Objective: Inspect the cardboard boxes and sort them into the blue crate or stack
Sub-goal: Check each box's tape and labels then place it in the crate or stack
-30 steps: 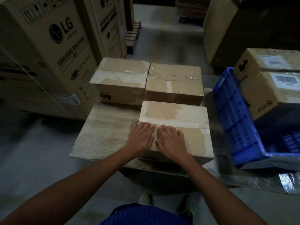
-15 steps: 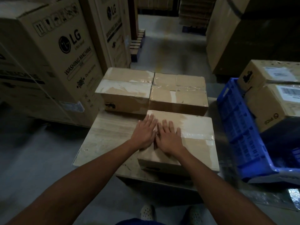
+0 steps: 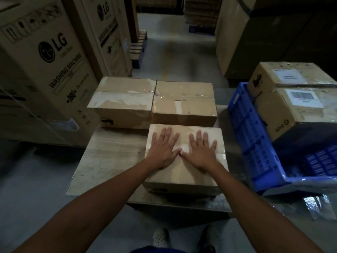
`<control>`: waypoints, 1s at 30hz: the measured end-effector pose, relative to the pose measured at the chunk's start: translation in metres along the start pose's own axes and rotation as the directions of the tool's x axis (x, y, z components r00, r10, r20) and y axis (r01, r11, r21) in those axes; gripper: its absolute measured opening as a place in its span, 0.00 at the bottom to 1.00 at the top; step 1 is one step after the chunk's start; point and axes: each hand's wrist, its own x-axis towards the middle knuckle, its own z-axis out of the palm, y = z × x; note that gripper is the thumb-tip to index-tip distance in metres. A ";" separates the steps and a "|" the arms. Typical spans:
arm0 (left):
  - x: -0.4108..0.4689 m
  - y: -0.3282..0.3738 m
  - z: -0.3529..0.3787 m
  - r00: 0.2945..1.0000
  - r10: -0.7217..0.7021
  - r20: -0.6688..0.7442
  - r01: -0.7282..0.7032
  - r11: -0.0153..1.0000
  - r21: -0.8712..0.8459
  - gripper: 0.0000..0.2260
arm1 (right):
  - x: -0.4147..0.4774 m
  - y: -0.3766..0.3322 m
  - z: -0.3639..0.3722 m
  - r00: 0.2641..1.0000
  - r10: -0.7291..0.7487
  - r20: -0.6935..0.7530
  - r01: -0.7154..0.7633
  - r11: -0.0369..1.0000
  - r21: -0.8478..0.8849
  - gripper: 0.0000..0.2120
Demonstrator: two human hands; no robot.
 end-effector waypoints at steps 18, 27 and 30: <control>-0.062 0.017 0.016 0.969 -0.192 -0.155 0.185 0.981 -0.060 0.33 | -0.075 0.019 0.028 0.976 -0.005 -0.216 -0.023 0.992 -0.126 0.36; -0.014 -0.005 -0.036 0.782 -0.619 0.078 0.366 0.355 -0.860 0.27 | -0.047 0.018 -0.015 0.865 0.483 -0.136 -0.265 0.669 0.694 0.34; -0.013 -0.018 -0.046 0.776 -0.618 0.125 0.380 0.300 -0.875 0.32 | -0.046 0.019 -0.041 0.832 0.548 -0.089 -0.209 0.457 0.865 0.32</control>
